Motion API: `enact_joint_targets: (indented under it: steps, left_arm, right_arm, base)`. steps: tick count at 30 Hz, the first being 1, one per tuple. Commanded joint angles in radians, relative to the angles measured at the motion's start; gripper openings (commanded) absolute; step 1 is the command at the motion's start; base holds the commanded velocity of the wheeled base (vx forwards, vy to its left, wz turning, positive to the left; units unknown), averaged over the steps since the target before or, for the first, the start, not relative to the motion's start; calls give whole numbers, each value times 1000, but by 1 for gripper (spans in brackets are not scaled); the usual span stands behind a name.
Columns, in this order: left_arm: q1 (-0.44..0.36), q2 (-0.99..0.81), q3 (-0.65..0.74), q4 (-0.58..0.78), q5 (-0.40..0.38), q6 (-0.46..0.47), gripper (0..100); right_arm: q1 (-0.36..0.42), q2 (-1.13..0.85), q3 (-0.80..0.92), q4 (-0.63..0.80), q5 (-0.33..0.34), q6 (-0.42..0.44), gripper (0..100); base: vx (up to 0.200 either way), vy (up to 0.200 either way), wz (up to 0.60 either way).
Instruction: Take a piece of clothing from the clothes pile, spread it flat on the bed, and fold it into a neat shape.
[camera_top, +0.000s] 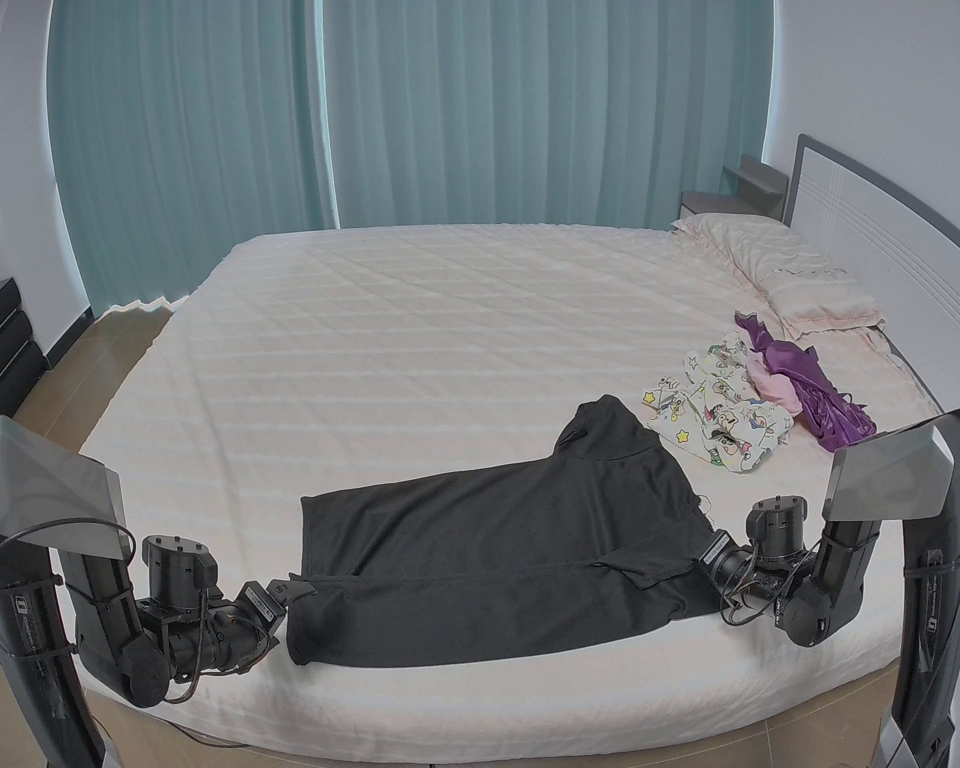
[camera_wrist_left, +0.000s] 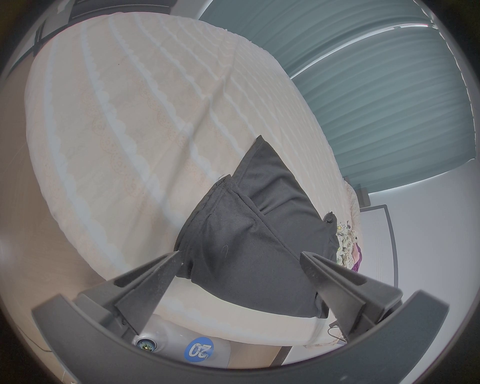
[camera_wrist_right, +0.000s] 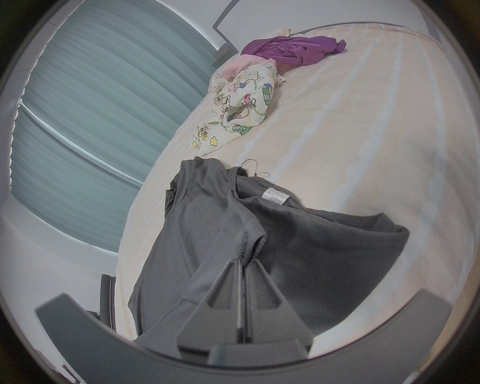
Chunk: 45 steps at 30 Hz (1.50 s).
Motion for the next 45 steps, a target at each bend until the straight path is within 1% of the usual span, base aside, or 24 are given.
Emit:
enact_joint_targets:
  steps: [1, 10, 17, 19, 20, 22, 23, 24, 29, 32, 33, 34, 43, 44, 45]
  left_arm:
    - [0, 2, -2, 0, 0, 0, 100]
    - [0, 2, -3, 0, -2, -2, 100]
    - [0, 2, -6, 0, 0, -3, 100]
    - [0, 2, -6, 0, 0, -3, 100]
    - [0, 2, -6, 0, 0, -3, 100]
    - [0, 2, -6, 0, 0, -2, 100]
    - [0, 2, -6, 0, 0, -2, 100]
    - [0, 2, -8, 0, 0, -3, 100]
    - [0, 2, -6, 0, 0, -3, 100]
    - [0, 3, -8, 0, 0, -2, 100]
    - [0, 3, -8, 0, 0, -2, 100]
    - [0, 2, -6, 0, 0, -3, 100]
    - [0, 3, -6, 0, 0, -3, 100]
    - [0, 3, -6, 0, 0, -2, 100]
    - [0, 3, -6, 0, 0, -2, 100]
  right_arm:
    - [2, -43, 19, 0, 2, 3, 0]
    - [31, -193, 74, 29, 16, 3, 0]
    - [54, -305, 80, 157, 14, 1, 0]
    - [54, -305, 80, 157, 14, 1, 0]
    - [55, -356, 82, 204, 14, -2, 0]
    - [59, -391, 80, 256, 16, -2, 0]
    - [59, -391, 80, 256, 16, -2, 0]
    - [66, -417, 76, 296, 17, -2, 0]
    - [69, -445, 77, 353, 16, -10, 0]
    - [68, -459, 82, 405, 16, -54, 0]
    - [68, -459, 82, 405, 16, -54, 0]
    - [68, -471, 85, 445, 16, -80, 0]
    - [66, -456, 79, 557, 5, -100, 0]
    - [66, -456, 79, 560, 5, -102, 100]
    - [66, -457, 79, 588, 5, -106, 100]
  base:
    - [0, 0, 0]
    - [0, 0, 0]
    - [0, 0, 0]
    - [0, 0, 0]
    - [0, 0, 0]
    - [0, 0, 0]
    - [0, 0, 0]
    - [0, 0, 0]
    - [0, 0, 0]
    - [0, 0, 0]
    - [0, 0, 0]
    - [0, 0, 0]
    - [0, 0, 0]
    - [0, 0, 0]
    - [0, 0, 0]
